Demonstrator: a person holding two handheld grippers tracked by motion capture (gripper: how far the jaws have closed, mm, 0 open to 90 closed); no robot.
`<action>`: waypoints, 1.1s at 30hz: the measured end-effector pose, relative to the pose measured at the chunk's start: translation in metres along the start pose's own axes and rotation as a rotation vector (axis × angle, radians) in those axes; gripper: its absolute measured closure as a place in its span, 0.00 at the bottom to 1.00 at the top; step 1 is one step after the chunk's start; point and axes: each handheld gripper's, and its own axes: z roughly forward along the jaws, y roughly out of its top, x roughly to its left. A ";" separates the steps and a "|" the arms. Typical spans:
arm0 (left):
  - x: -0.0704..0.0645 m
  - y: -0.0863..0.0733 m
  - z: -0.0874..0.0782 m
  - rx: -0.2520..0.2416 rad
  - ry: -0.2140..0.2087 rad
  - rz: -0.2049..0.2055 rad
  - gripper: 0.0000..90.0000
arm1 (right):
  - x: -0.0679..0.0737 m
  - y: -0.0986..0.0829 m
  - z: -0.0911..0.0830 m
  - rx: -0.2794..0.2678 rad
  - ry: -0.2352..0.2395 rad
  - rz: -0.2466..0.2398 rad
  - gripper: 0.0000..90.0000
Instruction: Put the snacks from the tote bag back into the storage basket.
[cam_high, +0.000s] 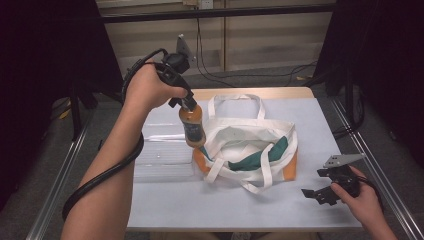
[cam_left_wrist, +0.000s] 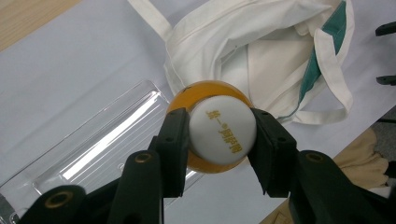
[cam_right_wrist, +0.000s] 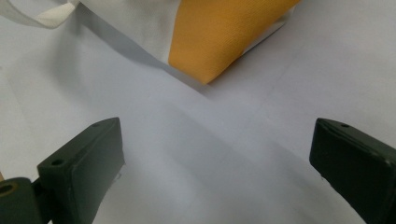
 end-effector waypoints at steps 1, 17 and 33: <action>0.001 -0.001 -0.001 0.000 -0.003 -0.003 0.66 | 0.000 0.000 0.000 0.001 -0.008 -0.005 0.03; 0.012 -0.012 -0.008 0.030 0.036 -0.029 0.66 | 0.000 0.000 0.001 -0.006 -0.010 -0.009 0.03; 0.022 -0.023 -0.007 0.049 0.057 -0.050 0.66 | 0.001 0.000 0.001 -0.004 -0.015 -0.014 0.03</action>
